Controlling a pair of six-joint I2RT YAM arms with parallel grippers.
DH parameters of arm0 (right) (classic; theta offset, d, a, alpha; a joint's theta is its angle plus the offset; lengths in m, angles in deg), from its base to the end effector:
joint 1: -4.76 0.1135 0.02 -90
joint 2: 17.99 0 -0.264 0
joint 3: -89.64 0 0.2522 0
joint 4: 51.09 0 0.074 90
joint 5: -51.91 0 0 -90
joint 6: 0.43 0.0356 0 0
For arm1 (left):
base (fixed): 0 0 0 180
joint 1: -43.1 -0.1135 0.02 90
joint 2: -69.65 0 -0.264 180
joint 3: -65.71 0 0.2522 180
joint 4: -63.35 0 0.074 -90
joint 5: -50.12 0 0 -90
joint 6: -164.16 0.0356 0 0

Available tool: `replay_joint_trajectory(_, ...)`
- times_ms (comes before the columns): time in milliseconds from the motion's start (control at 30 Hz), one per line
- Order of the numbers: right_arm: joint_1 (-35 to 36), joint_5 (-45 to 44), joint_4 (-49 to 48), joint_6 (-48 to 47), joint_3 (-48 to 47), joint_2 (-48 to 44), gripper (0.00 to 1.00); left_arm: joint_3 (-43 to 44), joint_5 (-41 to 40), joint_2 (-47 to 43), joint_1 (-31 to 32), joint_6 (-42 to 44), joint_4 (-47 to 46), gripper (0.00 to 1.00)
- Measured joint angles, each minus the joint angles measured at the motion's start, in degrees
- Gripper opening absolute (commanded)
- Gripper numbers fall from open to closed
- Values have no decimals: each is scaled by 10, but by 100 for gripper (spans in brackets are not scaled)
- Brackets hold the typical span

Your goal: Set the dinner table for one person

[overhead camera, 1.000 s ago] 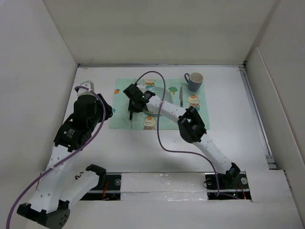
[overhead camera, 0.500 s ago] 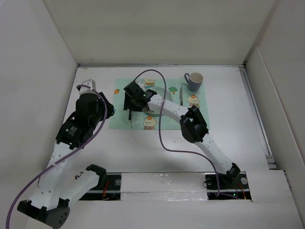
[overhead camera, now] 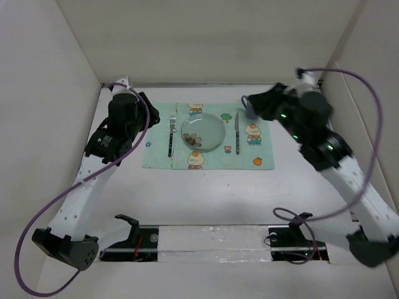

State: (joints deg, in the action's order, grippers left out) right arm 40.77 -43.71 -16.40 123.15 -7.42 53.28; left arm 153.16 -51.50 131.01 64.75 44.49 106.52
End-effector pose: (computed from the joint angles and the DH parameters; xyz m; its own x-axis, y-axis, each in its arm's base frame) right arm 0.2208 0.1562 0.4563 -0.3846 0.4009 -0.8315 -0.3530 0.7684 0.5338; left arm 0.2109 -0.0760 0.4241 -0.3275 -0.3917 -0.8599 0.0234 0.9064 -0.4218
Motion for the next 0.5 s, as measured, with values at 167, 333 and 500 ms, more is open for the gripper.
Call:
replay_joint_trajectory(167, -137, -99, 10, -10, 119, -272, 75, 58, -12, 37, 0, -9, -9, 44)
replay_joint_trajectory(333, -202, -189, 82, -2, 183, -342, 86, 54, -41, 8, -4, -13, -15, 46)
replay_joint_trajectory(500, -220, -206, 145, 7, 247, -315, 90, -4, -51, -45, -8, -29, -19, 47)
